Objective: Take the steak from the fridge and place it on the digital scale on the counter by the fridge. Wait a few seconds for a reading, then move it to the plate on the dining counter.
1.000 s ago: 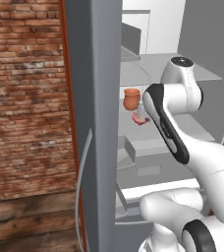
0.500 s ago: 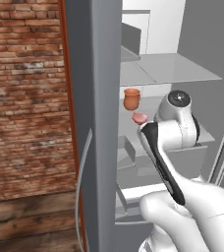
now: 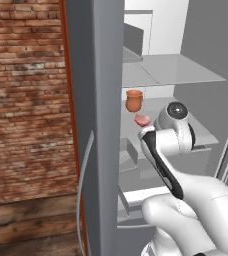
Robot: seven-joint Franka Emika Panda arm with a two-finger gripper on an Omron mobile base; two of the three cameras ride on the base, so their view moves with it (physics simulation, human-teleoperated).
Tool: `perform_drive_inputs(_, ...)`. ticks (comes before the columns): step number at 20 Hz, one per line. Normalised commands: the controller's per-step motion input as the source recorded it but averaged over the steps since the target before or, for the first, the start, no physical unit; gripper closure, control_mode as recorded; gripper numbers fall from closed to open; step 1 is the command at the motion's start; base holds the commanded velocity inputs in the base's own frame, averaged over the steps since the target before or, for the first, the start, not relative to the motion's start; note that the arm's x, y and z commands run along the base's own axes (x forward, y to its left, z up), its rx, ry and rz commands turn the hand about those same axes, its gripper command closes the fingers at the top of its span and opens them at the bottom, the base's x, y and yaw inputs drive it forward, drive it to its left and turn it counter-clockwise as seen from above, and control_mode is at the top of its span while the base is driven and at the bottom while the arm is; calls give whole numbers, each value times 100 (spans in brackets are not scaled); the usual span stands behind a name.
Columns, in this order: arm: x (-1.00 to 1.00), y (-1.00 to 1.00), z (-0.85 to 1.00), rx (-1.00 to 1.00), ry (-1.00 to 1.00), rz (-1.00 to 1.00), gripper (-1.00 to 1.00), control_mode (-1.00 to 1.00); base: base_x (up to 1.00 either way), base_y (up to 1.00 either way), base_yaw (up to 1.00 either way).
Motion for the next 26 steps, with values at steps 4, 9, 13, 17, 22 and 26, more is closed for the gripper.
perform_drive_inputs(4,73,-1,0,0,5,0,-100,-100,0,0,0)
perform_drive_inputs(9,76,0,-1,0,7,0,-100,-100,0,0,0)
perform_drive_inputs(13,55,0,-12,0,0,0,-100,-100,0,0,0)
perform_drive_inputs(17,36,0,-23,0,-7,0,-100,-100,0,0,0)
perform_drive_inputs(22,37,0,-28,0,0,0,-100,-100,0,0,0)
perform_drive_inputs(26,36,-2,-22,0,0,0,-100,-100,0,0,0)
